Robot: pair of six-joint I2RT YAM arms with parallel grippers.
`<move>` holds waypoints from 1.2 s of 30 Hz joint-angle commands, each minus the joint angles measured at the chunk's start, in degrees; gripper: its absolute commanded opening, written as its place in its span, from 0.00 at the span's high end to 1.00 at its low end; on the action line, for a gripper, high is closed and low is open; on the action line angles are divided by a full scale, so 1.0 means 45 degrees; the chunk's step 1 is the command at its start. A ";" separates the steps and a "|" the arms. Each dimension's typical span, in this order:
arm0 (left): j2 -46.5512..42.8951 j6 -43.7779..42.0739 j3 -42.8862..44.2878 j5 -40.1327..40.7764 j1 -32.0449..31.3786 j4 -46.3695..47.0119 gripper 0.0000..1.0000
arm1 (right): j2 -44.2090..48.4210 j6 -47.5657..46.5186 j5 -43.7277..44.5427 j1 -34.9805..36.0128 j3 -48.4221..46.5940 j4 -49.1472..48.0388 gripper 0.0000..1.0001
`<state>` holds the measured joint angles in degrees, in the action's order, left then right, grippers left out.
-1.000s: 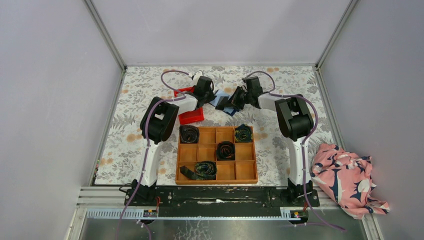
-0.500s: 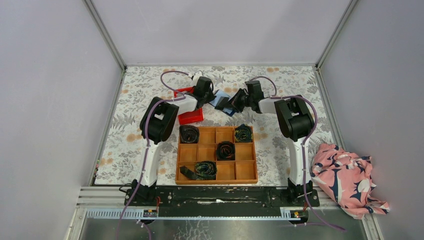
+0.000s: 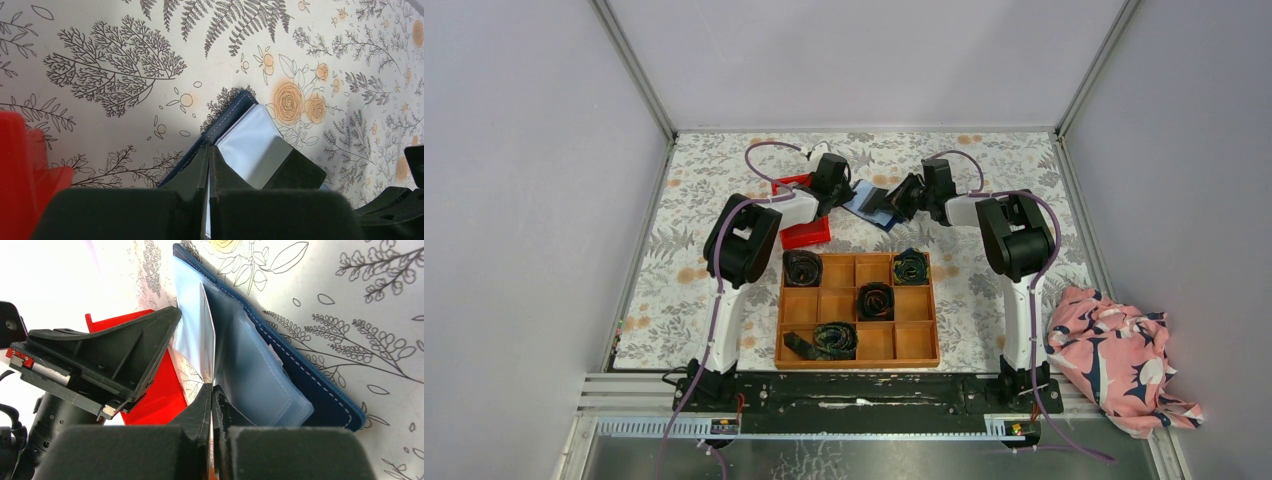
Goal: Put the credit cards into the card holder
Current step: Insert the credit card into the card holder.
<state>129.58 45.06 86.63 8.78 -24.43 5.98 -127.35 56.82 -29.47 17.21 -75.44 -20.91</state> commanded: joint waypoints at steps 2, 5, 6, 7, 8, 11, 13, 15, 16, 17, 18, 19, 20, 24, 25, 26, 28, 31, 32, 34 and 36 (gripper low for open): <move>0.0181 -0.0211 -0.0399 -0.0035 -0.0030 -0.1075 1.00 | -0.0059 0.0150 0.0473 0.0025 -0.0117 -0.0173 1.00; 0.0205 -0.0170 -0.0403 -0.0070 -0.0017 -0.1041 1.00 | -0.0151 0.0147 0.0422 0.0213 -0.0262 -0.0095 1.00; 0.0191 -0.0152 -0.0403 -0.0081 -0.0031 -0.1046 1.00 | -0.0183 0.0145 0.0386 0.0283 -0.0327 -0.0024 1.00; 0.0202 -0.0135 -0.0403 -0.0083 -0.0023 -0.1049 0.99 | -0.0185 0.0147 0.0379 0.0341 -0.0328 0.0000 1.00; 0.0205 -0.0131 -0.0401 -0.0091 -0.0022 -0.1037 0.99 | -0.0205 0.0157 0.0395 0.0429 -0.0294 0.0005 1.00; 0.0150 -0.0149 -0.0390 -0.0094 -0.0021 -0.1039 0.99 | -0.0186 0.0147 0.0354 0.0587 -0.0149 0.0017 1.00; 0.0130 -0.0164 -0.0384 -0.0079 -0.0026 -0.1045 0.99 | -0.0176 0.0121 0.0329 0.0654 -0.0040 -0.0002 1.00; 0.0116 -0.0184 -0.0383 -0.0094 -0.0004 -0.1050 0.99 | -0.0142 0.0119 0.0315 0.0736 0.0038 -0.0003 1.00; 0.0112 -0.0188 -0.0384 -0.0104 -0.0010 -0.1037 0.99 | -0.0148 0.0095 0.0304 0.0749 0.0042 -0.0003 1.00; 0.0111 -0.0189 -0.0384 -0.0108 -0.0020 -0.1053 0.99 | -0.0163 0.0092 0.0259 0.0758 0.0018 0.0024 1.00; 0.0101 -0.0189 -0.0384 -0.0140 -0.0021 -0.1038 0.99 | -0.0192 0.0099 0.0270 0.0779 0.0003 0.0050 1.00; 0.0107 -0.0189 -0.0399 -0.0159 -0.0021 -0.1014 0.99 | -0.0196 0.0107 0.0294 0.0784 -0.0004 0.0070 1.00; 0.0110 -0.0189 -0.0413 -0.0210 -0.0024 -0.0969 0.99 | -0.0211 0.0093 0.0299 0.0784 -0.0063 0.0094 1.00; 0.0118 -0.0152 -0.0508 -0.0379 -0.0021 -0.0863 0.99 | -0.0448 0.0195 0.0338 0.0786 -0.0346 0.0195 1.00; 0.0134 -0.0150 -0.0529 -0.0409 -0.0021 -0.0863 1.00 | -0.0491 0.0256 0.0370 0.0799 -0.0404 0.0193 1.00; 0.0136 -0.0150 -0.0553 -0.0434 -0.0021 -0.0843 1.00 | -0.0519 0.0278 0.0436 0.0842 -0.0457 0.0193 1.00; 0.0150 -0.0150 -0.0612 -0.0449 -0.0022 -0.0826 1.00 | -0.0589 0.0370 0.0530 0.0905 -0.0533 0.0165 1.00; 0.0116 -0.0152 -0.0735 -0.0482 -0.0022 -0.0841 1.00 | -0.0687 0.0519 0.0748 0.1037 -0.0610 0.0137 1.00; 0.0085 -0.0133 -0.0804 -0.0492 -0.0031 -0.0813 1.00 | -0.0738 0.0575 0.0783 0.1055 -0.0632 0.0134 1.00; 0.0049 -0.0111 -0.0915 -0.0505 -0.0040 -0.0765 1.00 | -0.0790 0.0746 0.0857 0.1097 -0.0625 0.0028 1.00; 0.0030 -0.0125 -0.0982 -0.0526 -0.0041 -0.0772 1.00 | -0.0852 0.0927 0.0904 0.1098 -0.0608 -0.0085 1.00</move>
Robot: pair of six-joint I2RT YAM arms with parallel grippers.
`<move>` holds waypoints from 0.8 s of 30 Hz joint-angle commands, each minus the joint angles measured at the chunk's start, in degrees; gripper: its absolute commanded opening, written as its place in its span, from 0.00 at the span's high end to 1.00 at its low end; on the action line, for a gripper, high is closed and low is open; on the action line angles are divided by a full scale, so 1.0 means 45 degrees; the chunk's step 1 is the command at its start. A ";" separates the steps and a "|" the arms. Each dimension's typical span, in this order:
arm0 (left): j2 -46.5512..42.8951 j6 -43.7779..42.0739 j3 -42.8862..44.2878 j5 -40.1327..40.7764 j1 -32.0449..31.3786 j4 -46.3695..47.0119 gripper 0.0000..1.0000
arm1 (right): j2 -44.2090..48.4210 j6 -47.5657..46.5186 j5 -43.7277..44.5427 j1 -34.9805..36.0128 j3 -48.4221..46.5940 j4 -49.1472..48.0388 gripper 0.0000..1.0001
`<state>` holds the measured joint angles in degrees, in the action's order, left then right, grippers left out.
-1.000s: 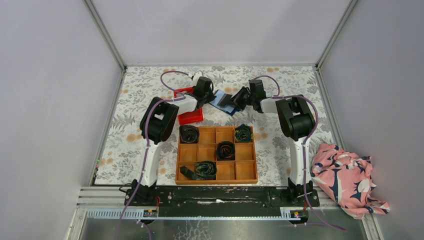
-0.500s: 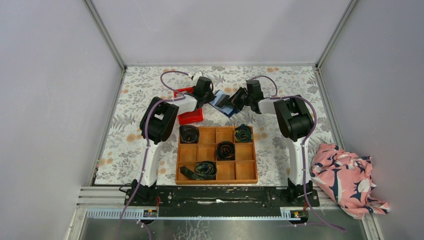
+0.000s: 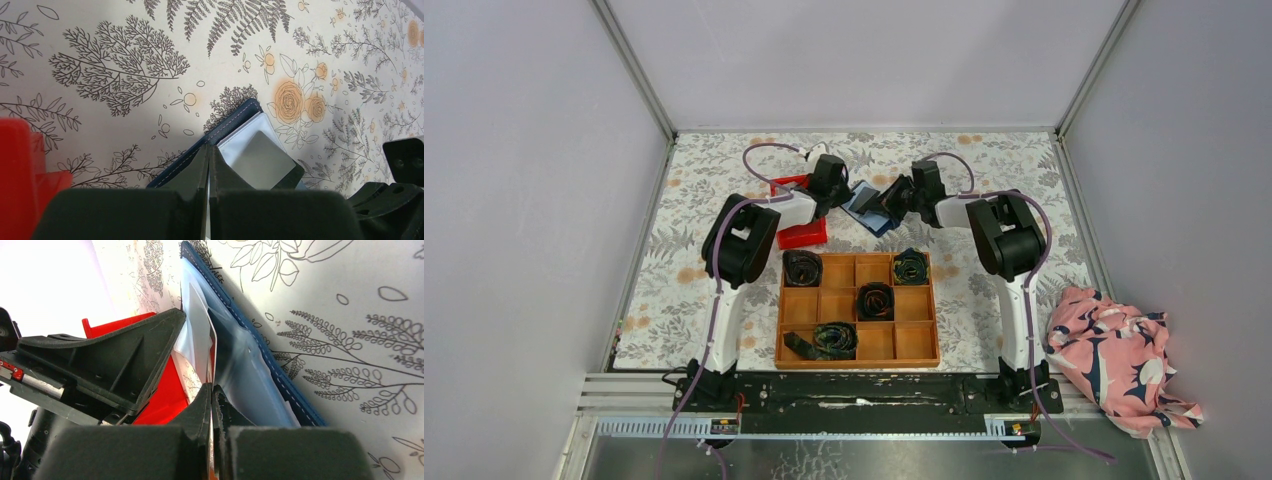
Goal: Put the credit cards into the card holder
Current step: Insert the credit card into the card holder.
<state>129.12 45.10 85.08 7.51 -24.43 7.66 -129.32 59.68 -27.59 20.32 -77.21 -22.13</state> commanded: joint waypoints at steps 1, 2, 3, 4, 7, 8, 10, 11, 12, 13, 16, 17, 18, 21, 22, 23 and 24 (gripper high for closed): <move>0.0108 -0.0156 -0.0668 -0.0221 -0.0041 -0.1142 1.00 | -0.0432 0.0375 0.0519 0.0424 -0.0209 0.0149 1.00; 0.0078 -0.0159 -0.0730 -0.0198 -0.0041 -0.1164 1.00 | -0.0451 0.0457 0.0543 0.0431 -0.0194 0.0093 1.00; 0.0057 -0.0174 -0.0754 -0.0196 -0.0036 -0.1171 1.00 | -0.0461 0.0525 0.0580 0.0447 -0.0214 0.0074 1.00; 0.0042 -0.0178 -0.0778 -0.0203 -0.0049 -0.1157 1.00 | -0.0484 0.0553 0.0614 0.0493 -0.0243 0.0098 1.00; 0.0001 -0.0201 -0.0762 -0.0231 -0.0035 -0.1189 1.00 | -0.0572 0.0529 0.0653 0.0595 -0.0407 0.0387 1.00; -0.0024 -0.0208 -0.0762 -0.0217 -0.0040 -0.1208 1.00 | -0.0583 0.0389 0.0604 0.0604 -0.0502 0.0579 0.98; -0.0049 -0.0228 -0.0725 -0.0139 -0.0034 -0.1283 1.00 | -0.0525 -0.0076 0.0510 0.0631 -0.0716 0.1215 0.84; -0.0074 -0.0236 -0.0718 -0.0086 -0.0023 -0.1308 0.99 | -0.0399 -0.0349 0.0608 0.0643 -0.0711 0.1452 0.77; -0.0094 -0.0237 -0.0737 -0.0067 -0.0022 -0.1324 0.99 | -0.0269 -0.0581 0.0681 0.0664 -0.0696 0.1660 0.73; -0.0121 -0.0237 -0.0734 -0.0038 -0.0021 -0.1345 0.98 | -0.0145 -0.0810 0.0687 0.0674 -0.0711 0.1847 0.69; -0.0188 -0.0237 -0.0713 0.0013 -0.0002 -0.1386 0.97 | 0.0255 -0.1654 0.0745 0.0672 -0.0780 0.2529 0.62; -0.0196 -0.0247 -0.0695 0.0043 -0.0004 -0.1399 0.97 | 0.0397 -0.1916 0.0744 0.0680 -0.0793 0.2700 0.61; -0.0219 -0.0256 -0.0670 0.0059 -0.0002 -0.1437 0.97 | 0.0519 -0.2205 0.0725 0.0671 -0.0875 0.2956 0.60; -0.0280 -0.0257 -0.0661 0.0100 0.0017 -0.1449 0.97 | 0.1018 -0.3019 0.0896 0.0676 -0.0968 0.3656 0.57; -0.0276 -0.0257 -0.0664 0.0105 0.0018 -0.1463 0.96 | 0.1127 -0.3251 0.0934 0.0665 -0.1041 0.3886 0.57; -0.0280 -0.0257 -0.0649 0.0104 0.0035 -0.1497 0.96 | 0.1223 -0.3471 0.0995 0.0669 -0.1103 0.4135 0.56; -0.0276 -0.0257 -0.0628 0.0113 0.0034 -0.1527 0.96 | 0.1294 -0.3672 0.1020 0.0674 -0.1180 0.4358 0.56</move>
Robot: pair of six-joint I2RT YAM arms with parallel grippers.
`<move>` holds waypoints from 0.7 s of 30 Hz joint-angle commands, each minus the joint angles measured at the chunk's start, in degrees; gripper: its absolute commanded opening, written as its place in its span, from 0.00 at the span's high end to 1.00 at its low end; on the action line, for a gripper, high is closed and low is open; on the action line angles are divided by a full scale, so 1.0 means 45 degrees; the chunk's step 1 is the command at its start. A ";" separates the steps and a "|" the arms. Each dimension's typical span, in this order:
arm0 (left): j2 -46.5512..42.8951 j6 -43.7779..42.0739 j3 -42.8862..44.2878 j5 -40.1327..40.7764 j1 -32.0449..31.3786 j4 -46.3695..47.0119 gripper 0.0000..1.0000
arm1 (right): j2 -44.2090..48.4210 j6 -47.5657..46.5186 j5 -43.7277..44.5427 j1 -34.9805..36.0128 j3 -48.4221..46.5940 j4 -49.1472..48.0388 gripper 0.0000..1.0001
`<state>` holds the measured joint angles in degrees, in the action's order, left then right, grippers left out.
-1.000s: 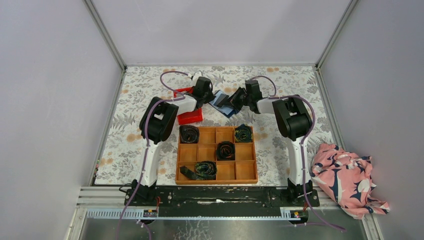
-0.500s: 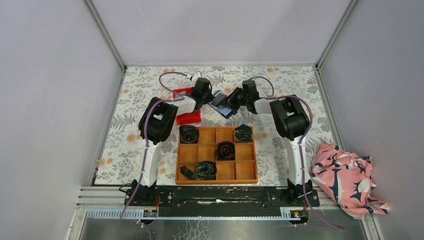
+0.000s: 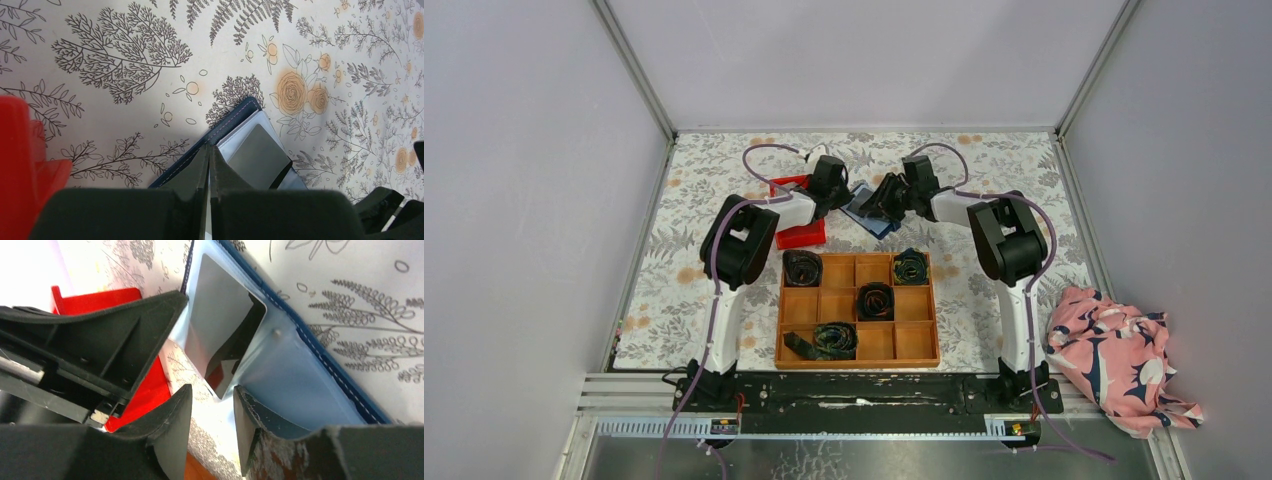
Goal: Put the credit cards into the card holder
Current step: Insert the credit card into the card holder.
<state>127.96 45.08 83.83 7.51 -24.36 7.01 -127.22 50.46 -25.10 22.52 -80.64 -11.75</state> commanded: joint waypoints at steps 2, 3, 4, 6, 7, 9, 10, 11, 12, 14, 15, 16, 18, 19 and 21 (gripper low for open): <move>-0.0018 -0.0235 -0.0333 0.0109 0.0040 -0.1400 0.95 | 0.0941 -0.1879 0.0419 0.0188 -0.0505 0.2335 0.56; -0.0023 -0.0233 -0.0319 0.0111 0.0042 -0.1410 0.95 | 0.0970 -0.1994 0.0353 0.0178 -0.0604 0.2510 0.56; -0.0016 -0.0233 -0.0284 0.0124 0.0042 -0.1438 0.95 | 0.0984 -0.2228 0.0328 0.0181 -0.0699 0.2698 0.55; -0.0036 -0.0233 -0.0263 0.0132 0.0042 -0.1459 0.95 | 0.1117 -0.2620 0.0459 0.0218 -0.0767 0.3063 0.55; -0.0054 -0.0233 -0.0254 0.0158 0.0042 -0.1459 0.95 | 0.1178 -0.2829 0.0551 0.0238 -0.0827 0.3275 0.56; -0.0063 -0.0252 -0.0233 0.0180 0.0042 -0.1476 0.95 | 0.1220 -0.3321 0.0792 0.0282 -0.1056 0.3822 0.56; -0.0065 -0.0242 -0.0231 0.0184 0.0042 -0.1478 0.95 | 0.1220 -0.3561 0.0922 0.0289 -0.1185 0.4000 0.57; -0.0048 -0.0246 -0.0221 0.0177 0.0047 -0.1479 0.95 | 0.1210 -0.3769 0.1044 0.0303 -0.1319 0.4178 0.60; -0.0058 -0.0251 -0.0230 0.0171 0.0048 -0.1493 0.95 | 0.1189 -0.3986 0.1166 0.0316 -0.1457 0.4362 0.63; -0.0063 -0.0252 -0.0214 0.0175 0.0041 -0.1481 0.95 | 0.1104 -0.4469 0.1403 0.0319 -0.1767 0.4728 0.70; -0.0053 -0.0252 -0.0212 0.0183 0.0040 -0.1479 0.95 | 0.1071 -0.4747 0.1639 0.0367 -0.1916 0.4916 0.73; -0.0052 -0.0252 -0.0197 0.0182 0.0042 -0.1479 0.95 | 0.1021 -0.5019 0.1844 0.0398 -0.2074 0.5089 0.76; -0.0006 -0.0271 -0.0163 0.0149 0.0041 -0.1479 0.95 | 0.0775 -0.5510 0.2006 0.0426 -0.2568 0.5571 0.81; 0.0010 -0.0272 -0.0166 0.0155 0.0047 -0.1491 0.95 | 0.0679 -0.5729 0.2114 0.0444 -0.2798 0.5825 0.84; 0.0036 -0.0272 -0.0153 0.0148 0.0042 -0.1494 0.95 | 0.0508 -0.6083 0.2314 0.0516 -0.3026 0.6063 0.87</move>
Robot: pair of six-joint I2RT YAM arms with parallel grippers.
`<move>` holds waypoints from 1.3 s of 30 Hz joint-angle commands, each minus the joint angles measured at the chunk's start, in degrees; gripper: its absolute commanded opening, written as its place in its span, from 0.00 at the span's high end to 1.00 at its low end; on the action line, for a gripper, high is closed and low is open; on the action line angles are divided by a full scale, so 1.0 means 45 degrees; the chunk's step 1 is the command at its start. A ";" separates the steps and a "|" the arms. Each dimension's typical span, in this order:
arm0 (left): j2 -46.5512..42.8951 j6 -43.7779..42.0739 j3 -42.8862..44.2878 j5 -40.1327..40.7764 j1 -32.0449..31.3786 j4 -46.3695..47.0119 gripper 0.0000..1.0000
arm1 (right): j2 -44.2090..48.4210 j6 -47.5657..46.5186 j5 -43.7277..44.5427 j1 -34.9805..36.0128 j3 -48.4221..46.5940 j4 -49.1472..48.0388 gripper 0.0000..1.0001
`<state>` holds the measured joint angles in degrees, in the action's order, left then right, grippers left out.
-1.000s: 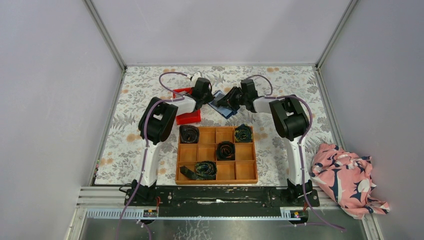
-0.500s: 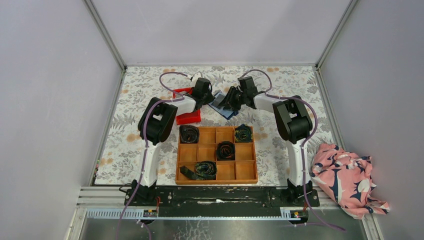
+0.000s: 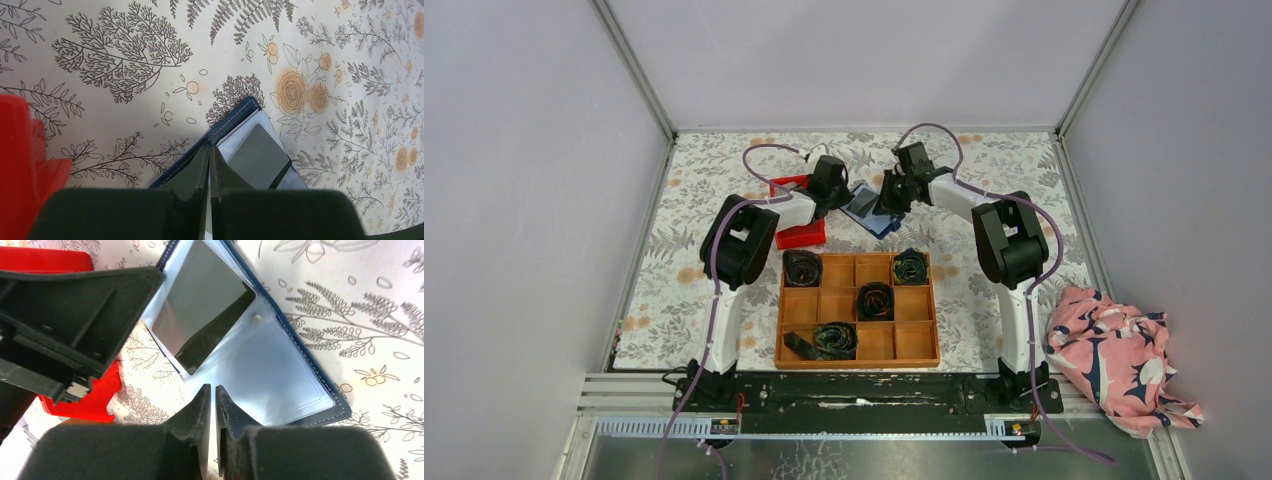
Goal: Put the credit cards into the card holder
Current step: Insert the credit card into the card holder.
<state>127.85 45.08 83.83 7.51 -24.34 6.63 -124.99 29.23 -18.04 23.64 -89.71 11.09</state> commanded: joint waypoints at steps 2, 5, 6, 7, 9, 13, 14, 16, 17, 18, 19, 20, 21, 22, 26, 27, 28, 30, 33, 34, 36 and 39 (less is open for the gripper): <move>0.0040 -0.0272 -0.0134 0.0156 0.0042 -0.1400 0.95 | -0.0230 -0.1622 0.0734 0.0326 -0.1479 0.1308 0.90; 0.0027 -0.0286 -0.0143 0.0178 0.0027 -0.1397 0.93 | -0.0613 -0.1862 0.0752 0.0443 -0.2025 0.1742 0.92; 0.0004 -0.0291 -0.0113 0.0174 0.0037 -0.1416 0.92 | -0.0729 -0.1886 0.0758 0.0459 -0.2162 0.1843 0.92; -0.0038 -0.0291 -0.0114 0.0190 0.0037 -0.1420 0.91 | -0.0795 -0.1904 0.0808 0.0493 -0.2221 0.1943 0.92; -0.0155 -0.0291 -0.0133 0.0242 0.0037 -0.1407 0.87 | -0.0825 -0.1897 0.0863 0.0510 -0.2208 0.1972 0.92; -0.0413 -0.0301 -0.0199 0.0337 0.0080 -0.1283 0.77 | -0.0719 -0.1966 0.1075 0.0566 -0.1970 0.1978 0.93; -0.0495 -0.0292 -0.0237 0.0325 0.0094 -0.1204 0.74 | -0.0672 -0.1975 0.1079 0.0574 -0.1901 0.1938 0.93; -0.0585 -0.0272 -0.0236 0.0348 0.0086 -0.1145 0.70 | -0.0646 -0.2063 0.1182 0.0589 -0.1871 0.2020 0.94; -0.0614 -0.0272 -0.0222 0.0349 0.0119 -0.1130 0.68 | -0.0675 -0.2095 0.1185 0.0604 -0.1879 0.2075 0.94; -0.0638 -0.0303 -0.0205 0.0364 0.0116 -0.1138 0.67 | -0.0698 -0.2128 0.1193 0.0618 -0.1880 0.2094 0.94; -0.0655 -0.0324 -0.0162 0.0426 0.0111 -0.1188 0.66 | -0.0718 -0.2144 0.1221 0.0625 -0.1880 0.2104 0.94; -0.0677 -0.0347 -0.0154 0.0488 0.0125 -0.1216 0.66 | -0.0733 -0.2178 0.1224 0.0643 -0.1880 0.2120 0.94; -0.0682 -0.0366 -0.0153 0.0515 0.0143 -0.1220 0.66 | -0.0756 -0.2194 0.1225 0.0674 -0.1880 0.2119 0.94; -0.0695 -0.0369 -0.0170 0.0533 0.0180 -0.1225 0.66 | -0.0791 -0.2209 0.1218 0.0678 -0.1902 0.2124 0.94; -0.0790 -0.0321 -0.0405 0.0529 0.0298 -0.0931 0.65 | -0.1038 -0.2329 0.1227 0.0794 -0.2186 0.2273 0.94; -0.0826 -0.0288 -0.0516 0.0498 0.0319 -0.0764 0.65 | -0.1075 -0.2355 0.1262 0.0828 -0.2231 0.2309 0.94; -0.0862 -0.0274 -0.0599 0.0458 0.0329 -0.0619 0.65 | -0.1117 -0.2356 0.1259 0.0846 -0.2308 0.2319 0.94; -0.0882 -0.0271 -0.0634 0.0353 0.0378 -0.0442 0.64 | -0.1240 -0.2356 0.1227 0.0892 -0.2453 0.2373 0.94; -0.0772 -0.0255 -0.0536 0.0254 0.0440 -0.0433 0.63 | -0.1468 -0.2395 0.1236 0.0967 -0.2753 0.2530 0.94; -0.0733 -0.0235 -0.0496 0.0205 0.0488 -0.0480 0.63 | -0.1539 -0.2412 0.1236 0.0976 -0.2856 0.2593 0.94; -0.0681 -0.0233 -0.0519 0.0164 0.0531 -0.0483 0.63 | -0.1674 -0.2434 0.1246 0.1006 -0.3002 0.2646 0.94; -0.0683 -0.0199 -0.0639 0.0222 0.0595 -0.0424 0.64 | -0.1824 -0.2444 0.1246 0.1040 -0.3154 0.2712 0.94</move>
<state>125.27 44.82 82.13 7.88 -22.65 4.23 -131.70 19.40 -13.98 27.35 -101.45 20.99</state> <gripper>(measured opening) 0.364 0.064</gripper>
